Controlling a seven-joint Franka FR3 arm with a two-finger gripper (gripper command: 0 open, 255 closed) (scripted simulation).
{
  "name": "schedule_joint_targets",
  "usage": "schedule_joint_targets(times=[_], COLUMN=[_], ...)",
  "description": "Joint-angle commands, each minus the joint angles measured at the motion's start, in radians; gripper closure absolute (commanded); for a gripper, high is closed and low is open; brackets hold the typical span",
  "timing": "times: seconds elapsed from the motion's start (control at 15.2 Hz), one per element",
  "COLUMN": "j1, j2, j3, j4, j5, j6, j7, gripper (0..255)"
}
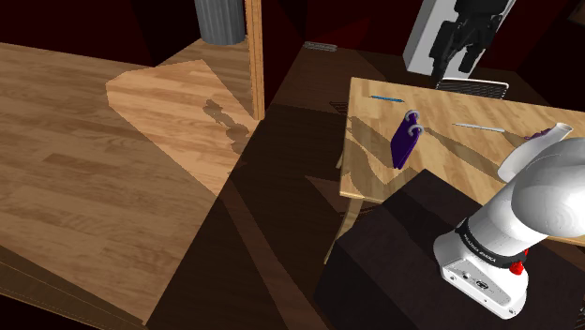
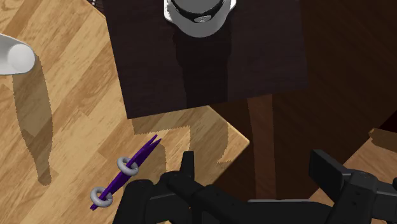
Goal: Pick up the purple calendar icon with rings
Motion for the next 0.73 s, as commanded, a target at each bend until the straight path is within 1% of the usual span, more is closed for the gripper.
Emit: schedule_joint_targets(times=[0.0, 0.33, 0.66], j1=[0.000, -0.041, -0.086], j2=[0.000, 0.026, 0.090], j3=[0.000, -0.067, -0.138], j4=[0.000, -0.112, -0.195], j5=[0.000, -0.048, -0.094], j6=[0.000, 0.153, 0.317], j7=[0.000, -0.040, -0.078], gripper=[0, 0, 0])
